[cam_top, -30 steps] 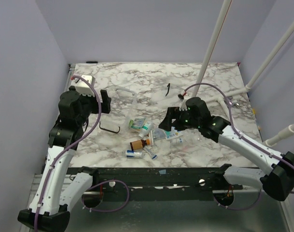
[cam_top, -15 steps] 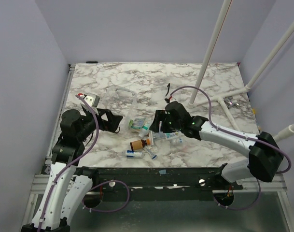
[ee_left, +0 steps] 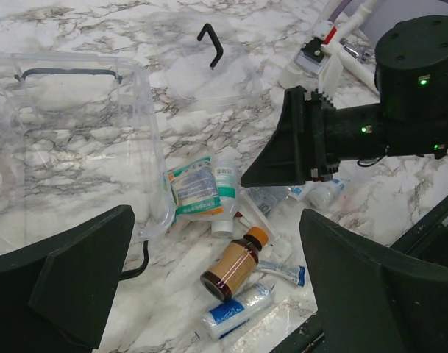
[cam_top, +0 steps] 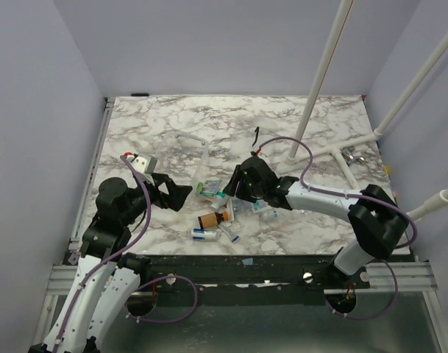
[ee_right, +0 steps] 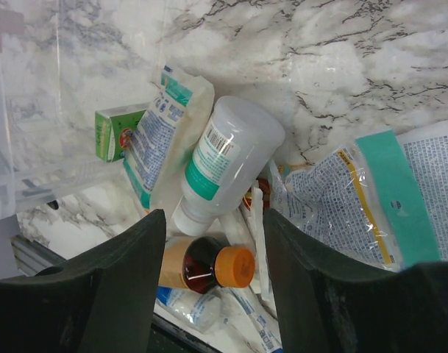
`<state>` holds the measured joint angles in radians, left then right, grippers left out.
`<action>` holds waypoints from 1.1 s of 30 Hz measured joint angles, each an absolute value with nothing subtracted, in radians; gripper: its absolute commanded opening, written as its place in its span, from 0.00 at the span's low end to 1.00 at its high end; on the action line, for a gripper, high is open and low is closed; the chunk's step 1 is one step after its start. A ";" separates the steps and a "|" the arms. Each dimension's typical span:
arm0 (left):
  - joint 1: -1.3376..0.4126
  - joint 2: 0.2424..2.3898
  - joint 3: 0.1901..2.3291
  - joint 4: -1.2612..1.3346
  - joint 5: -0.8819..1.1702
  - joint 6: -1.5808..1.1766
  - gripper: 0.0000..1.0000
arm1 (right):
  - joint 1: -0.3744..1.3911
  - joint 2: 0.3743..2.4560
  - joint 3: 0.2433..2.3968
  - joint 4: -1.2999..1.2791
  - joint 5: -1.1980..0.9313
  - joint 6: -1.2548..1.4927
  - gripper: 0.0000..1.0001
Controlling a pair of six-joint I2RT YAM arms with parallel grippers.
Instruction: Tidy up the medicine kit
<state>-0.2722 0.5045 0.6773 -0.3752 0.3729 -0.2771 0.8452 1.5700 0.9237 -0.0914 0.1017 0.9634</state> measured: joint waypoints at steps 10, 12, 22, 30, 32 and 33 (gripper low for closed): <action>-0.330 0.484 0.677 -0.376 0.328 -0.275 0.98 | 0.845 1.651 0.925 -0.014 0.104 1.081 0.58; -0.339 0.484 0.677 -0.377 0.324 -0.274 0.98 | 0.845 1.660 0.925 0.002 0.105 1.096 0.58; -0.376 0.477 0.677 -0.396 0.288 -0.262 0.98 | 0.845 1.721 0.935 0.014 0.119 1.152 0.55; -0.402 0.473 0.677 -0.399 0.268 -0.252 0.98 | 0.845 1.773 0.979 0.014 0.138 1.180 0.54; -0.405 0.470 0.677 -0.400 0.262 -0.251 0.98 | 0.845 1.787 0.991 0.012 0.141 1.182 0.53; -0.408 0.468 0.677 -0.400 0.260 -0.251 0.98 | 0.845 1.792 0.995 0.010 0.143 1.182 0.52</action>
